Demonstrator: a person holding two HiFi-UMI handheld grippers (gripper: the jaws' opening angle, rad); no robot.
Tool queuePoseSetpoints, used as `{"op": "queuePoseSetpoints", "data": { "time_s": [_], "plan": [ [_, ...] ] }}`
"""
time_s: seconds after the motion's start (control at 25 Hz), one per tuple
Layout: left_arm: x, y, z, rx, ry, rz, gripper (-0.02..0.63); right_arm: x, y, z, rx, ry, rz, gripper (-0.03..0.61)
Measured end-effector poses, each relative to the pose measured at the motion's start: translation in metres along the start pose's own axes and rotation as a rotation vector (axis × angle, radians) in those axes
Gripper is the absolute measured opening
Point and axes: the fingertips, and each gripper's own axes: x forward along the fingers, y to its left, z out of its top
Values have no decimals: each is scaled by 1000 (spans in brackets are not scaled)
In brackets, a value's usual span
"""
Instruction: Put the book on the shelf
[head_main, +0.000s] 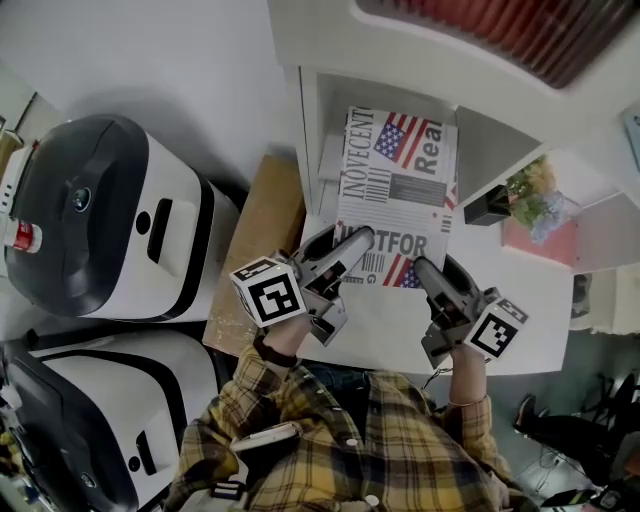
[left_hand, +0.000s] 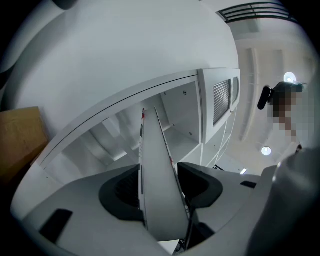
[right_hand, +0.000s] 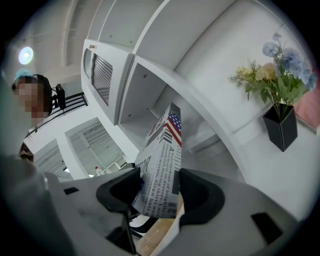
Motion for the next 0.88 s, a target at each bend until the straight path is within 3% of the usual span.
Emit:
{"op": "queuePoseSetpoints", "data": {
  "time_s": [0.4, 0.88],
  "plan": [
    [-1, -1, 3, 32, -8, 15, 225, -1, 6, 1, 11, -33, -23, 239],
    [-1, 0, 1, 13, -18, 40, 229, -4, 6, 3, -16, -87, -53, 245]
  ]
}}
